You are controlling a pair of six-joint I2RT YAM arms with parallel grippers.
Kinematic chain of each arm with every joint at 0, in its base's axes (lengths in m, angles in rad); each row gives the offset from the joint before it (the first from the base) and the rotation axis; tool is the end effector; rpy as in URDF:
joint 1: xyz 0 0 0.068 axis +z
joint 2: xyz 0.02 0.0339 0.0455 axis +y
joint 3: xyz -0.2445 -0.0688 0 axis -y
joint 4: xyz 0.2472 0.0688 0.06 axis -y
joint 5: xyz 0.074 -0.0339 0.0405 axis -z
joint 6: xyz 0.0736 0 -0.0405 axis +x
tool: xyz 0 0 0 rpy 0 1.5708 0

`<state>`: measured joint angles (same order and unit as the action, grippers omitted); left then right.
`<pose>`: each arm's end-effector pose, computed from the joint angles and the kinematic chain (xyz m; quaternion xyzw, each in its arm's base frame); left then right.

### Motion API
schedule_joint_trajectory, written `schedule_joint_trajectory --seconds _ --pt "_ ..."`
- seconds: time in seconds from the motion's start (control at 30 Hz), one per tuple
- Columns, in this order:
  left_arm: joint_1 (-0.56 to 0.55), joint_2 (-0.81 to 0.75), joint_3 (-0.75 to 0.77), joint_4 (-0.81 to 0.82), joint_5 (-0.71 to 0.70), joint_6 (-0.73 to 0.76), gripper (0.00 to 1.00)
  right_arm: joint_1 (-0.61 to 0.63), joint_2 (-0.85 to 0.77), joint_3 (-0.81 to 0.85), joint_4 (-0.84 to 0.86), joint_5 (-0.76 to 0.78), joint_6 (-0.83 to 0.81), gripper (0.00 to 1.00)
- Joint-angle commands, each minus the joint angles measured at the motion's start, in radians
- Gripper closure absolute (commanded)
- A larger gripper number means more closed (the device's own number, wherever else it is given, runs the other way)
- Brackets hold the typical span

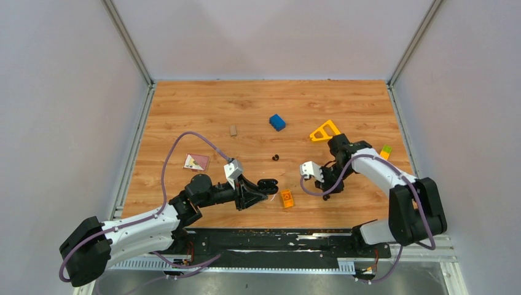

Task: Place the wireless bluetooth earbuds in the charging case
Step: Pick up the earbud from the center of the board.

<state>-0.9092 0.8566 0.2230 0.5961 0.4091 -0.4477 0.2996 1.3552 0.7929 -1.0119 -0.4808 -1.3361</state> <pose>0.1219 -0.2042 0.1949 0.2985 0.6543 -0.5402 0.4370 0.1890 0.0940 0.1321 -0.7084 0.6644 0.2076 0.1165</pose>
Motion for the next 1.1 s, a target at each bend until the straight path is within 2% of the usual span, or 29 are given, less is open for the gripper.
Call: schedule_joint_trajectory --seconds 0.0,0.13,0.5,1.07 --pt "-0.002 -0.014 0.007 0.037 -0.001 -0.001 1.00 -0.004 0.092 0.095 -0.013 -0.054 -0.041 0.79" --pt "-0.003 -0.027 0.003 0.021 -0.004 0.007 1.00 -0.003 0.155 0.132 -0.056 -0.086 -0.100 0.74" --pt "-0.003 -0.021 0.012 0.010 -0.006 0.017 1.00 -0.002 0.228 0.127 -0.064 -0.010 -0.142 0.73" --pt "-0.003 -0.028 0.010 0.004 -0.006 0.014 1.00 -0.002 0.161 0.072 -0.092 0.021 -0.149 0.74"
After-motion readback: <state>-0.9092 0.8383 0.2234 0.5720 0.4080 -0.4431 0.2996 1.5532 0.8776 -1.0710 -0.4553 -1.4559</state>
